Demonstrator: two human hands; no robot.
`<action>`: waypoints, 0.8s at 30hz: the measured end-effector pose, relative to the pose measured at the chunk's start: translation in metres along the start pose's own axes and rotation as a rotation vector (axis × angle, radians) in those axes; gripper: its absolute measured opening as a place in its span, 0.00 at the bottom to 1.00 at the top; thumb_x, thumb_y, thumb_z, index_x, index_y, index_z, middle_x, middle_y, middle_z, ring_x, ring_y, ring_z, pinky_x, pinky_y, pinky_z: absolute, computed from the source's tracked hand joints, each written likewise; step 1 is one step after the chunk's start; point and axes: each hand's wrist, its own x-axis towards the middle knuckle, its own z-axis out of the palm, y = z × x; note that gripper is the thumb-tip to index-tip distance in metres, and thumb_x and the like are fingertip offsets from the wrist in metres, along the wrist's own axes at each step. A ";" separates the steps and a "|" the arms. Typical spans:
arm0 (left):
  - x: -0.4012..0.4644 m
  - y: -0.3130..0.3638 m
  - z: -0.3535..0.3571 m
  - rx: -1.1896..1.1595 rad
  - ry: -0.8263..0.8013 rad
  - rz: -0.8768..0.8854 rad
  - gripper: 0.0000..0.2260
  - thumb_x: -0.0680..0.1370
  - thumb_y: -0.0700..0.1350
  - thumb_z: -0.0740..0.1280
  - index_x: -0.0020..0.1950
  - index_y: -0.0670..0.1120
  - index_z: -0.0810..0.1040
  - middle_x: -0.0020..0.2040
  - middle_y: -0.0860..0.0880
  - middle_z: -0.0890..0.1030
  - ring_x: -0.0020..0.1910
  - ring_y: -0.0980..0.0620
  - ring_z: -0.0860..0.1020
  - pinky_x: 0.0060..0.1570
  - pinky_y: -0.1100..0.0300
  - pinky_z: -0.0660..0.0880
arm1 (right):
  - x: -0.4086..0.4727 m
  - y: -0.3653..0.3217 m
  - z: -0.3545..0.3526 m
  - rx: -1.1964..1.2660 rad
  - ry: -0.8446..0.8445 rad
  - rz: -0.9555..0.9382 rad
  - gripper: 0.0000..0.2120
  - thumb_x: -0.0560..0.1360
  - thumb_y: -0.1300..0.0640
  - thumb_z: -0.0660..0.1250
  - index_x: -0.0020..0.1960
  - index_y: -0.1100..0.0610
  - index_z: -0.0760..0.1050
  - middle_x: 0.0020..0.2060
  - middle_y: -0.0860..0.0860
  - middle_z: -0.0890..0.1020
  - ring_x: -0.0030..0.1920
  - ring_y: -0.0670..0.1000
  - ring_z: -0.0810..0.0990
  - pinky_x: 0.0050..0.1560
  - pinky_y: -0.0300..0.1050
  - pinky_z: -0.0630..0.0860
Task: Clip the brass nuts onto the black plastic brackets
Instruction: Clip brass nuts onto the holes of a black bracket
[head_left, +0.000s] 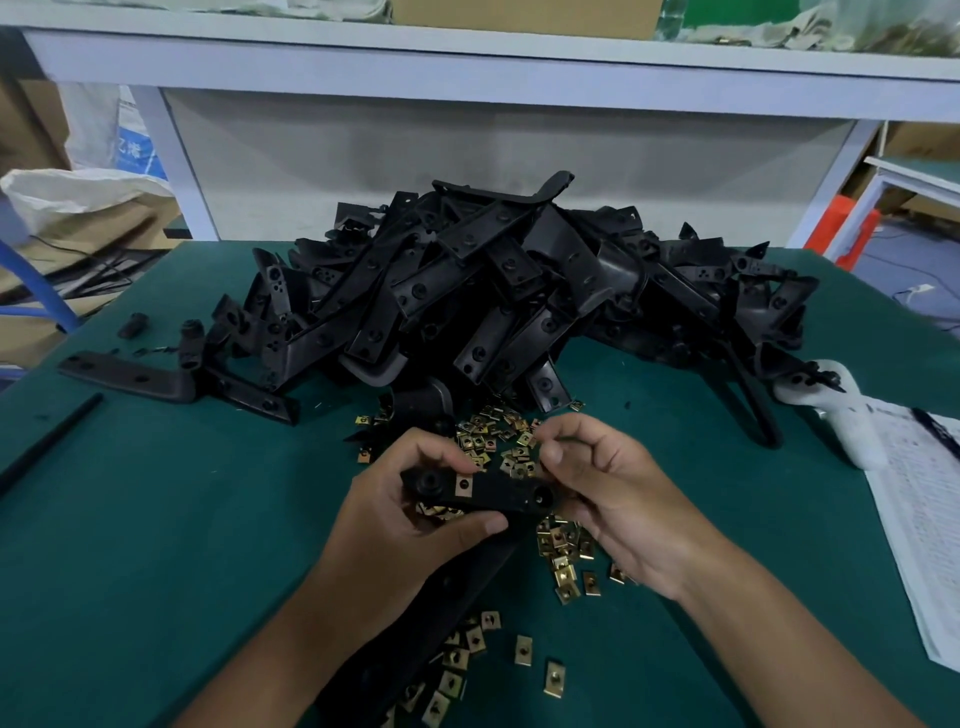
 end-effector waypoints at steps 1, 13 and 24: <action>0.000 -0.001 0.000 0.006 -0.008 0.003 0.16 0.66 0.54 0.80 0.49 0.57 0.78 0.42 0.55 0.83 0.40 0.59 0.82 0.40 0.67 0.77 | 0.000 0.000 0.000 -0.007 0.004 -0.014 0.11 0.67 0.50 0.77 0.46 0.53 0.80 0.33 0.47 0.81 0.32 0.42 0.78 0.27 0.32 0.69; -0.002 -0.001 0.002 0.003 -0.036 0.016 0.15 0.67 0.52 0.80 0.49 0.58 0.78 0.45 0.57 0.83 0.44 0.59 0.83 0.42 0.68 0.78 | 0.000 0.003 -0.001 -0.180 0.004 -0.011 0.10 0.71 0.49 0.77 0.50 0.52 0.85 0.43 0.51 0.86 0.42 0.46 0.82 0.39 0.34 0.75; -0.002 -0.004 0.001 0.050 -0.041 0.011 0.16 0.68 0.55 0.80 0.51 0.58 0.78 0.47 0.54 0.84 0.44 0.56 0.83 0.43 0.65 0.79 | 0.001 0.005 0.002 -0.185 -0.004 -0.013 0.11 0.68 0.47 0.78 0.46 0.51 0.85 0.42 0.50 0.86 0.43 0.46 0.83 0.46 0.39 0.77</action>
